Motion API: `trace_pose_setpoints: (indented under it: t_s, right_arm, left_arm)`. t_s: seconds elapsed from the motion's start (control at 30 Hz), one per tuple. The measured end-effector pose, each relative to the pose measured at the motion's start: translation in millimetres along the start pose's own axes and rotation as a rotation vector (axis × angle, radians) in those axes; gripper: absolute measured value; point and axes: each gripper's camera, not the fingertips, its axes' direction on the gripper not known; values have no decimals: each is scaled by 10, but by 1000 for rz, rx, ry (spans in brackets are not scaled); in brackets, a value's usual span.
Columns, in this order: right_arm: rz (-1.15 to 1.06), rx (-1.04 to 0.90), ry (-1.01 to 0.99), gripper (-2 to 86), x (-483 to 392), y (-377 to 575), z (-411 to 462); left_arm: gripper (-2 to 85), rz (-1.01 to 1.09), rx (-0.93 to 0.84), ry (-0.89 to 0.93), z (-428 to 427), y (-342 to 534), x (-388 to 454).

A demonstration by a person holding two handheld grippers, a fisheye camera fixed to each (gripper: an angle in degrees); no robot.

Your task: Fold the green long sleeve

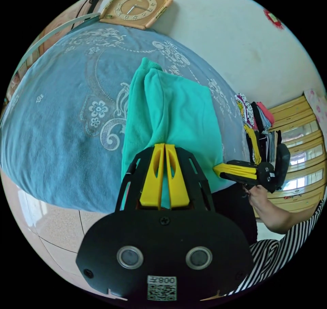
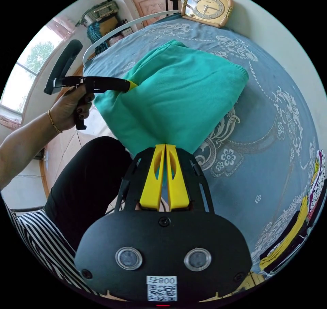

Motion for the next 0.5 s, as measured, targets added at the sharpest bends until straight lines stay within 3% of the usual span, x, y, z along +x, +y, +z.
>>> trace_pose_setpoints:
  t_s: [0.27, 0.5]
  right_arm:
    - [-37, 66, 211, 0, -168, 133, 8]
    - [31, 63, 136, 0, 114, 215, -171]
  left_arm:
    - [3, 121, 54, -56, 64, 140, 117]
    - [3, 134, 26, -152, -136, 192, 216]
